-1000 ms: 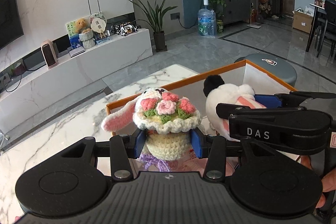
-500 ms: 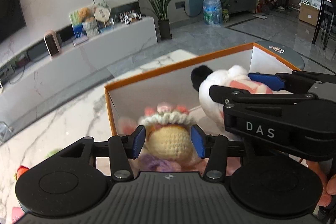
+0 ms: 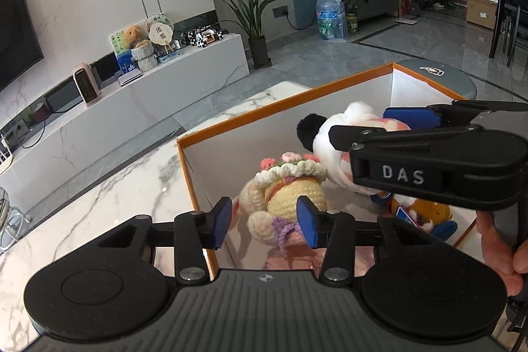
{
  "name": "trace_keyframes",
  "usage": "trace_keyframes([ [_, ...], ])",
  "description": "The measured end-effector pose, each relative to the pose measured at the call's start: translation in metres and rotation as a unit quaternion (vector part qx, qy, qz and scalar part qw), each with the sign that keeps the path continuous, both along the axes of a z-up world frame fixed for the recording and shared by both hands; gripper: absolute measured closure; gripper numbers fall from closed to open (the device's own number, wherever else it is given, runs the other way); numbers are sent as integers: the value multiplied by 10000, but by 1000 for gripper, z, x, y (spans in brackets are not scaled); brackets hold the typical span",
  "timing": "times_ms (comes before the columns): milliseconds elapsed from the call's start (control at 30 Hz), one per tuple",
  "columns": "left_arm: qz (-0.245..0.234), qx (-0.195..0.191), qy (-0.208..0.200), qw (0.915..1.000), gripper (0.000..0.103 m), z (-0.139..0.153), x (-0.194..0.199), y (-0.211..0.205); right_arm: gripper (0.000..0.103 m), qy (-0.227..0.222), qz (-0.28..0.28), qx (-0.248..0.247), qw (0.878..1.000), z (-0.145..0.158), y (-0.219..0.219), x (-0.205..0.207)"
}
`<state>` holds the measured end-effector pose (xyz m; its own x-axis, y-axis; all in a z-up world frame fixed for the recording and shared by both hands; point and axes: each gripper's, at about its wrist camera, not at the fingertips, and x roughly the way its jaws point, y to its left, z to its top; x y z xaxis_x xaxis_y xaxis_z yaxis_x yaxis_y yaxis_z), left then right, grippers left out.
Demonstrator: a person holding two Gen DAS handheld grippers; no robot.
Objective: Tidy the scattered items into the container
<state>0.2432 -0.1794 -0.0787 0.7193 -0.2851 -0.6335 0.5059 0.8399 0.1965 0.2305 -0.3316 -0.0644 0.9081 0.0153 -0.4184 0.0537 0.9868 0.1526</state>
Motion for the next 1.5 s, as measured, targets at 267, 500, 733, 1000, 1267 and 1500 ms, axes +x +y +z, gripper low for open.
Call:
trace_keyframes([
  [267,13,-13,104,9999,52,-5,4,-1,28,-68,-87,235,9997,2,-7,-2],
  [500,-205,-94,38,9997,52,-4,2,-4,31,-128,-249,545,9981,4,-15,-7],
  [733,-253,30,142,9996,52,-12,5,-13,55,147,-2,514,9986,2,-6,-4],
  [1000,6,258,361,9990,63,-20,11,-13,57,712,250,139,9971,-9,10,9],
  [1267,73,177,362,9992,65,-16,8,-7,57,1119,56,286,9933,-23,1,18],
  [1500,125,93,349,9993,65,-11,4,-3,53,1037,-46,243,9943,-22,1,13],
])
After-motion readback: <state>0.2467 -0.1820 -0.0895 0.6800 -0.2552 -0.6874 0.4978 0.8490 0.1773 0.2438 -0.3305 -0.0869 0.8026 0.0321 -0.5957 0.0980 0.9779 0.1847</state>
